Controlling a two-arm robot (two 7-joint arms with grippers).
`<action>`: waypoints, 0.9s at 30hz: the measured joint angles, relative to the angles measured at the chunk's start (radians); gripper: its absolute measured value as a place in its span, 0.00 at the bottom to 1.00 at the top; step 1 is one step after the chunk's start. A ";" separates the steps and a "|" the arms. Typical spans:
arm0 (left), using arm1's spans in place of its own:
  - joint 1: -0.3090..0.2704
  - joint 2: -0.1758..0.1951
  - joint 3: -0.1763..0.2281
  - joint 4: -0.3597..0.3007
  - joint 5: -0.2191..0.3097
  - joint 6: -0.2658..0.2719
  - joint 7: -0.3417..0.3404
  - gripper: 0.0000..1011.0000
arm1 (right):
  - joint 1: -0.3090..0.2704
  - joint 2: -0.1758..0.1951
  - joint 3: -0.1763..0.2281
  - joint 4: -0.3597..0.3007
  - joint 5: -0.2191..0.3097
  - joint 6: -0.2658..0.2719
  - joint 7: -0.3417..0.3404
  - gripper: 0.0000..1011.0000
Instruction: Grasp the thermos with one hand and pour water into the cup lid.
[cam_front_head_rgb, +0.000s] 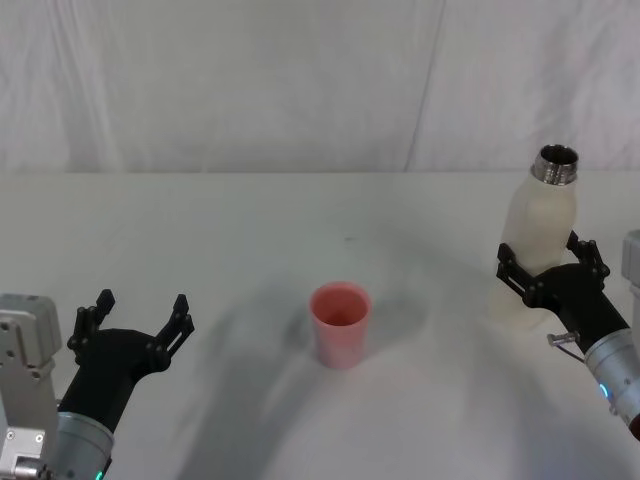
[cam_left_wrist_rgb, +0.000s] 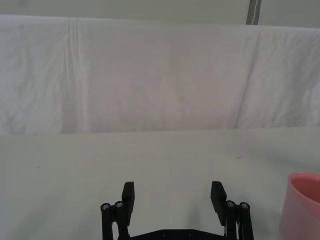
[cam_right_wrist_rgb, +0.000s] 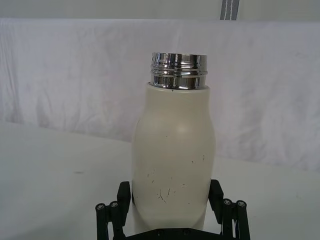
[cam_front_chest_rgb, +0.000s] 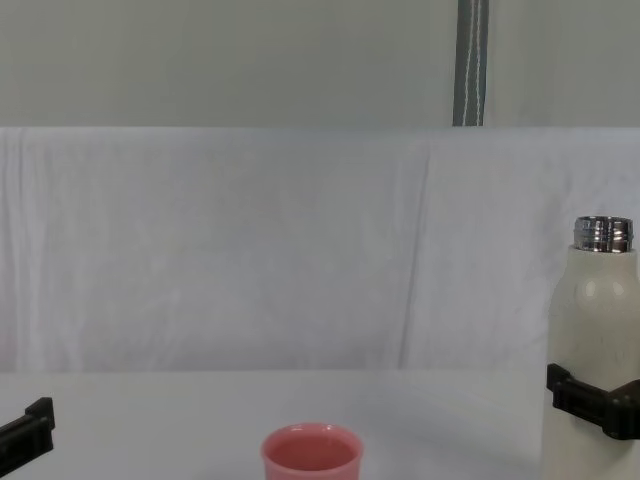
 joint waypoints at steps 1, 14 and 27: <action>0.000 0.000 0.000 0.000 0.000 0.000 0.000 0.99 | -0.001 0.000 0.000 -0.002 0.000 0.001 -0.001 0.99; 0.000 0.000 0.000 0.000 0.000 0.000 0.000 0.99 | -0.042 0.000 0.006 -0.044 -0.002 0.009 -0.015 0.99; 0.000 0.000 0.000 0.000 0.000 0.000 0.000 0.99 | -0.091 -0.002 0.015 -0.090 -0.013 0.009 -0.035 0.99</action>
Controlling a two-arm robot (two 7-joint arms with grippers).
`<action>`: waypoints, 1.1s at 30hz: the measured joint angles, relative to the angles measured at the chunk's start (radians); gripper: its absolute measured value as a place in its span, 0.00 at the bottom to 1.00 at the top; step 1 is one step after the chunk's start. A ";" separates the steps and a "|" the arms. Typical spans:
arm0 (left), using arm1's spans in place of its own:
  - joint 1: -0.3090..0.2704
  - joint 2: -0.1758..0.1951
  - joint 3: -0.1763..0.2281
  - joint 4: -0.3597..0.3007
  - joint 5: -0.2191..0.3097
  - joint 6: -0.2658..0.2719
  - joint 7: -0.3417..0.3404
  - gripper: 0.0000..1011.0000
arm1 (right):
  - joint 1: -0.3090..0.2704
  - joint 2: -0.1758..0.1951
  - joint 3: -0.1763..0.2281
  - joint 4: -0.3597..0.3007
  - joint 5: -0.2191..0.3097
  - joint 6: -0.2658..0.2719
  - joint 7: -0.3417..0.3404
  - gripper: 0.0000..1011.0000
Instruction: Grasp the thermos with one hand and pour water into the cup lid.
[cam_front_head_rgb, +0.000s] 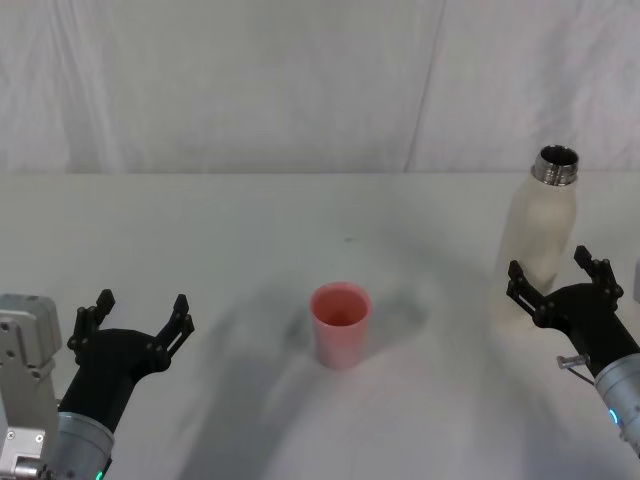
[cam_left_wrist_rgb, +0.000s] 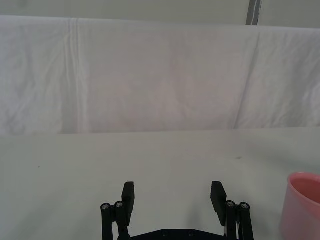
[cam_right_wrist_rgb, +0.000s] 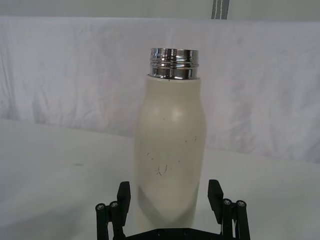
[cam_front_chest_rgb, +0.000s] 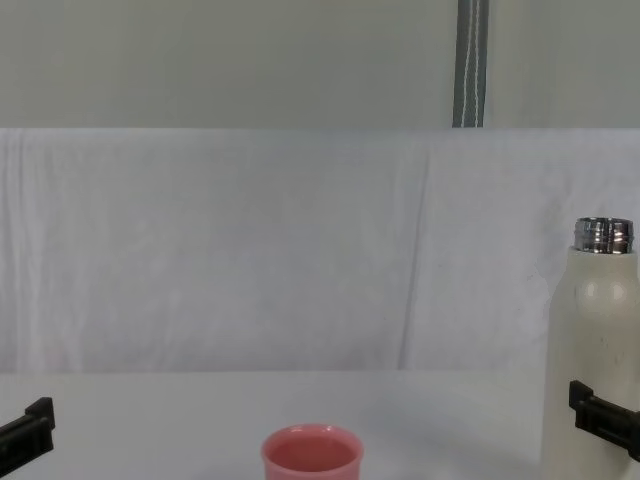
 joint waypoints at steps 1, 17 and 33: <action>0.000 0.000 0.000 0.000 0.000 0.000 0.000 0.99 | -0.006 0.000 0.000 -0.006 -0.003 0.000 -0.001 0.99; 0.000 0.000 0.000 0.000 0.000 0.000 0.000 0.99 | -0.069 -0.009 -0.026 -0.053 -0.032 0.001 -0.003 0.99; 0.000 0.000 0.000 0.000 0.000 0.000 0.000 0.99 | -0.122 -0.014 -0.049 -0.081 -0.032 -0.015 0.014 0.99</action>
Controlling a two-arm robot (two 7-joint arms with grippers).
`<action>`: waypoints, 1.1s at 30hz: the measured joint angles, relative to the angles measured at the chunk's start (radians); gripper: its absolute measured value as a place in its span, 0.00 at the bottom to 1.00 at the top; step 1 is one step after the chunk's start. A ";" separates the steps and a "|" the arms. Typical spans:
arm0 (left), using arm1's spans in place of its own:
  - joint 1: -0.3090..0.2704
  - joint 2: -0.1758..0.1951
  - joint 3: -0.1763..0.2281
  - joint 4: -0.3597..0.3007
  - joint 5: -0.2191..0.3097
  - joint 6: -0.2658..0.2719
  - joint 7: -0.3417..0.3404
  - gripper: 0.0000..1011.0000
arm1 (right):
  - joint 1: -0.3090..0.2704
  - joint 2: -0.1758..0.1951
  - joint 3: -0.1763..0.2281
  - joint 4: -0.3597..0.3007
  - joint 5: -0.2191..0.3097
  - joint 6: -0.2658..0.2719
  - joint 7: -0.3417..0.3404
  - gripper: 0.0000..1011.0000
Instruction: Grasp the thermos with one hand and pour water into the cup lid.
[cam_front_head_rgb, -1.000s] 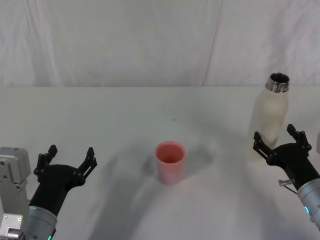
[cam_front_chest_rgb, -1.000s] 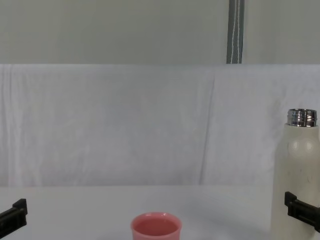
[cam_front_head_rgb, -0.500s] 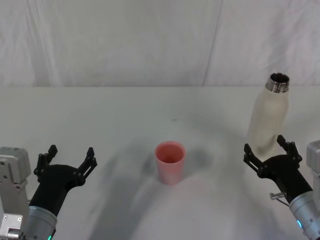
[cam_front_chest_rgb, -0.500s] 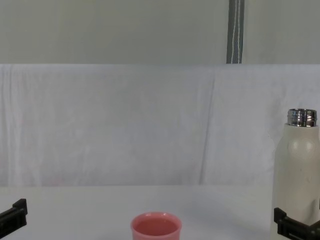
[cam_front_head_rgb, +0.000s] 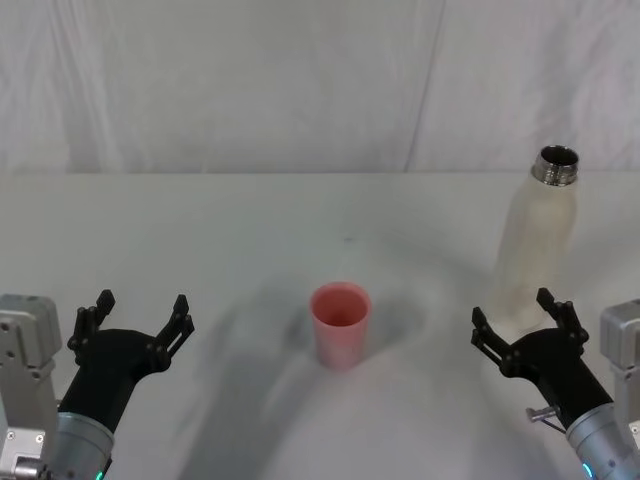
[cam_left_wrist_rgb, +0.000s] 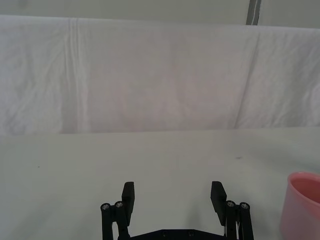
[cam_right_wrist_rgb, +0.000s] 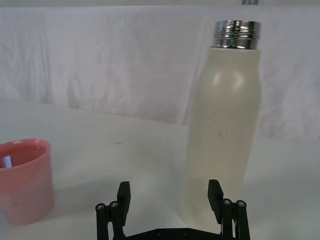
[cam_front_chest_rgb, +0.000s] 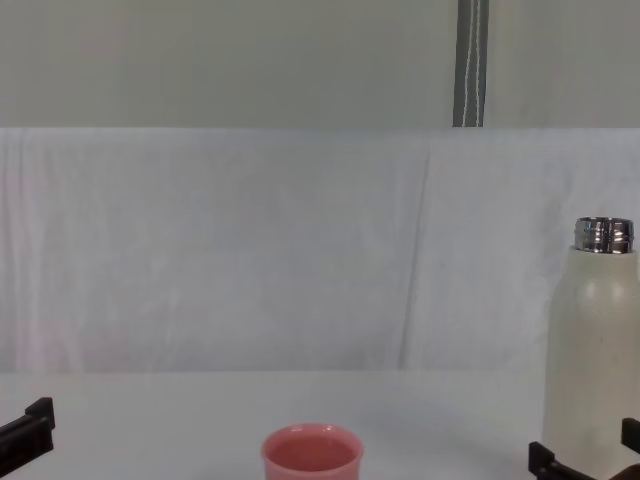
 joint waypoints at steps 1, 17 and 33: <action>0.000 0.000 0.000 0.000 0.000 0.000 0.000 0.99 | 0.000 0.000 -0.002 0.000 0.000 0.000 0.001 0.99; 0.000 0.000 0.000 0.000 0.000 0.000 0.000 0.99 | 0.025 0.000 -0.025 0.023 0.008 -0.004 0.019 0.99; 0.000 0.000 0.000 0.000 0.000 0.000 0.000 0.99 | 0.022 0.000 -0.022 0.022 0.007 -0.004 0.019 0.99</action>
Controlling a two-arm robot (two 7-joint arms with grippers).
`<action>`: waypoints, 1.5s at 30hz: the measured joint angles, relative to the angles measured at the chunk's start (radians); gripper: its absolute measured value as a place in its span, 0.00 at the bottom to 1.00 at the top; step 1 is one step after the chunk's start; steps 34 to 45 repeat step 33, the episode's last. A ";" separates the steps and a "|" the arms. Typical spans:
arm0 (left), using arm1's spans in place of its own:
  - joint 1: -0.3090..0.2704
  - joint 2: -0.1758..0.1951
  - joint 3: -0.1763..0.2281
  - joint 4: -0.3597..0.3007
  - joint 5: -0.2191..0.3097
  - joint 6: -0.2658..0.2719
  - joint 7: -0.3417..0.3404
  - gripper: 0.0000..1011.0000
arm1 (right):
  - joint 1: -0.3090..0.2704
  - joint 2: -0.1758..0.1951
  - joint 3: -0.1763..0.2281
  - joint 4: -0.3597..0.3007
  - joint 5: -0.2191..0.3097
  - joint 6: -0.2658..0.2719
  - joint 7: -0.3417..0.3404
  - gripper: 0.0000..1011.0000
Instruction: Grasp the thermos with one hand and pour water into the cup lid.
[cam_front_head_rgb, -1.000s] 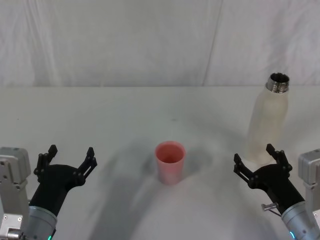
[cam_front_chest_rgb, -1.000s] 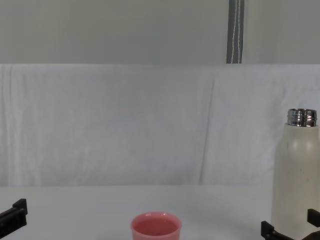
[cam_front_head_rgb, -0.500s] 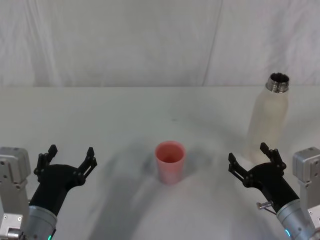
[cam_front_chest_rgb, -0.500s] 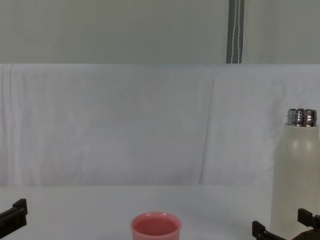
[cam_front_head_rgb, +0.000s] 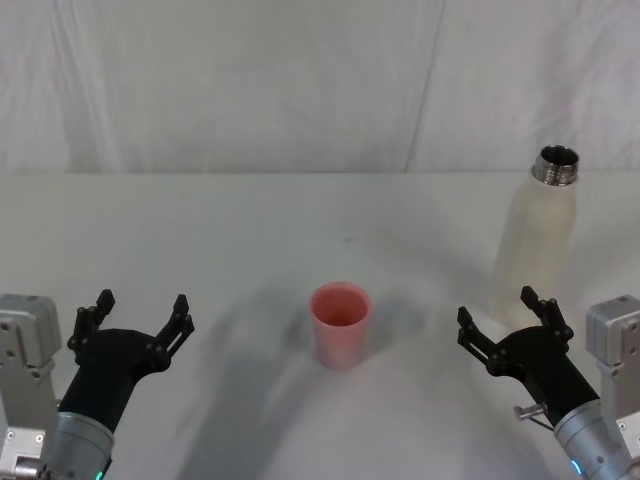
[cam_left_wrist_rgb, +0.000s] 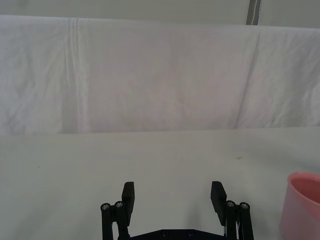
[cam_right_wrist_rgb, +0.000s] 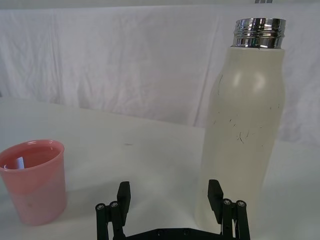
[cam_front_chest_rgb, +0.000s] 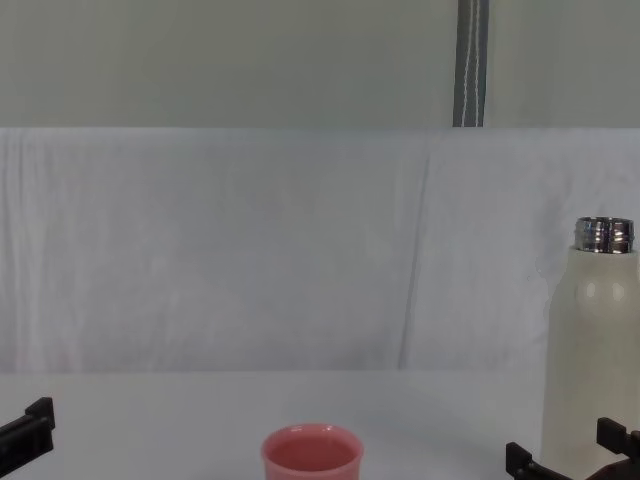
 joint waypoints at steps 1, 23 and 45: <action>0.000 0.000 0.000 0.000 0.000 0.000 0.000 0.99 | 0.000 0.000 0.000 0.000 0.000 0.000 0.000 0.99; 0.000 0.000 0.000 0.000 0.000 0.000 0.000 0.99 | -0.001 0.000 0.001 -0.001 0.000 0.000 -0.001 0.99; 0.000 0.000 0.000 0.000 0.000 0.000 0.000 0.99 | -0.001 0.000 0.001 -0.001 0.000 0.000 -0.001 0.99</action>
